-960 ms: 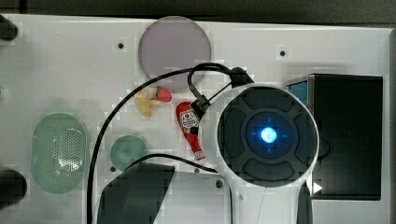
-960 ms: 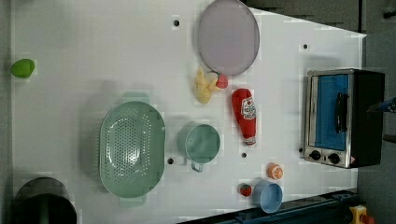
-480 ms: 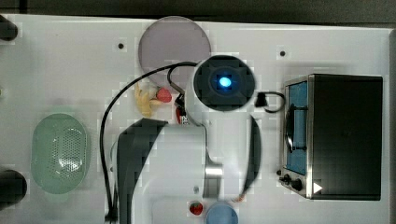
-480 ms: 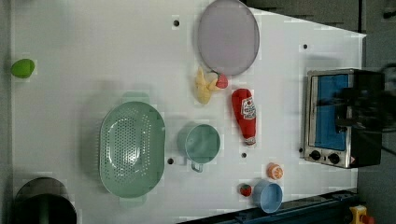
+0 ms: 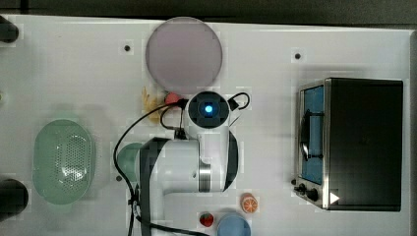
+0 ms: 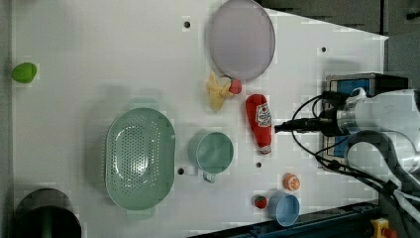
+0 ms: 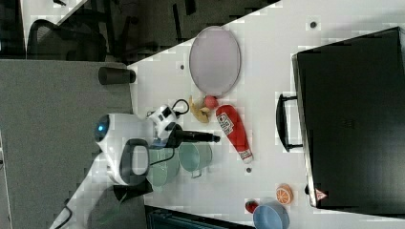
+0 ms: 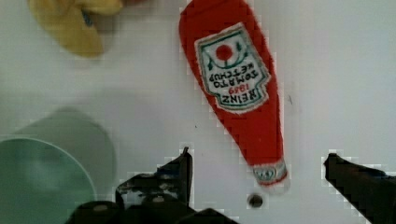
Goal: Pick Ketchup from the table and place it in strainer.
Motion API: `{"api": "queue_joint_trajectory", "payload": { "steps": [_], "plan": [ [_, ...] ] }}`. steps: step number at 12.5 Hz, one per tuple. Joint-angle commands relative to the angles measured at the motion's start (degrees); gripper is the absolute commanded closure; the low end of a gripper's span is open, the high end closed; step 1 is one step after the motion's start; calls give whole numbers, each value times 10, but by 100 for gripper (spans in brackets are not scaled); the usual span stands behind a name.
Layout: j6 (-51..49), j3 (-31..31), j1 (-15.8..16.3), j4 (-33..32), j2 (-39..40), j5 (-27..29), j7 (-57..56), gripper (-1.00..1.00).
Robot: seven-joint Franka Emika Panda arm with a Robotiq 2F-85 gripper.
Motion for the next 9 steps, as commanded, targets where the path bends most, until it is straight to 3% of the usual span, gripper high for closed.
{"api": "queue_joint_trajectory", "payload": {
  "steps": [1, 9],
  "plan": [
    [91, -6, -1, -21, -12, -2, -114, -100],
    [216, -6, 2, -37, 118, -2, -113, -100]
  ]
}}
